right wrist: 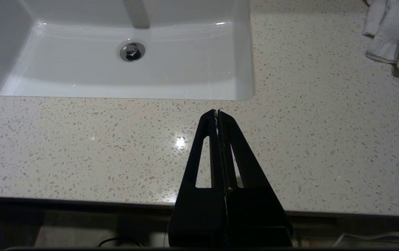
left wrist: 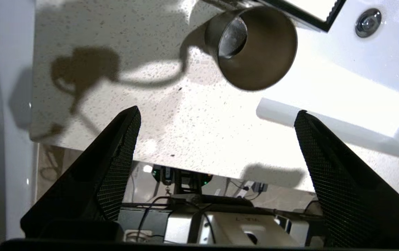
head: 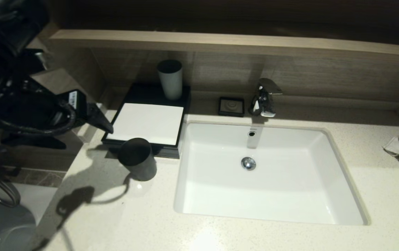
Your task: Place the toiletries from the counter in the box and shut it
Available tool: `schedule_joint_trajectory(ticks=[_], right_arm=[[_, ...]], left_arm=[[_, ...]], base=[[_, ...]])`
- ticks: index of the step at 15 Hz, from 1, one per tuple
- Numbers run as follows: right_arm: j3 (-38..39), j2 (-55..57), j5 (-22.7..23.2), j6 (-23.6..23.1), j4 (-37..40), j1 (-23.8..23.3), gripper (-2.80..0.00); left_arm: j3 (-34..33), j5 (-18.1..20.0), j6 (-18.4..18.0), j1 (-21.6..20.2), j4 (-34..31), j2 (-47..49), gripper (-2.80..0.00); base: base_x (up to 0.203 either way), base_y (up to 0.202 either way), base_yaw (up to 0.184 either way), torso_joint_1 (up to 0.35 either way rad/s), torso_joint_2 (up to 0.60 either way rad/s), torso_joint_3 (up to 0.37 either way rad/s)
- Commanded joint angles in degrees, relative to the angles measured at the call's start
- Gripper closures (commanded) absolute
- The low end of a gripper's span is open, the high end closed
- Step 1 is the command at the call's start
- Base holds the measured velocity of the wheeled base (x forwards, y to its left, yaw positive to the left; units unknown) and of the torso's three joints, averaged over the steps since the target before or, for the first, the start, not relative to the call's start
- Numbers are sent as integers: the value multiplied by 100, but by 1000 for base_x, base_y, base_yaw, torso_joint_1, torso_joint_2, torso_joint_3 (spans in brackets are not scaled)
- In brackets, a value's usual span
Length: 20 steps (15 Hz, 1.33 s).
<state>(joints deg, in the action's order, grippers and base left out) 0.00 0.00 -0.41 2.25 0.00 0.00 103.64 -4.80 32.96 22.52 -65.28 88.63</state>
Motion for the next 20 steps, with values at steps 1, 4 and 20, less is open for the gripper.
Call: schedule_joint_trajectory(ticks=[1, 4, 20], right_arm=[[0, 0, -2, 4, 0, 0, 0], [0, 9, -2, 4, 0, 0, 0], [0, 5, -2, 4, 0, 0, 0]], left_arm=[[-785, -3, -284, 30, 187, -952, -280], [-2635, 6, -1001, 40, 1564, -1866, 0], [-8356, 481, -2291, 104, 7476, -3523, 0]], base=[[0, 0, 0, 0, 0, 0], [0, 0, 0, 0, 0, 0], [0, 0, 0, 0, 0, 0]])
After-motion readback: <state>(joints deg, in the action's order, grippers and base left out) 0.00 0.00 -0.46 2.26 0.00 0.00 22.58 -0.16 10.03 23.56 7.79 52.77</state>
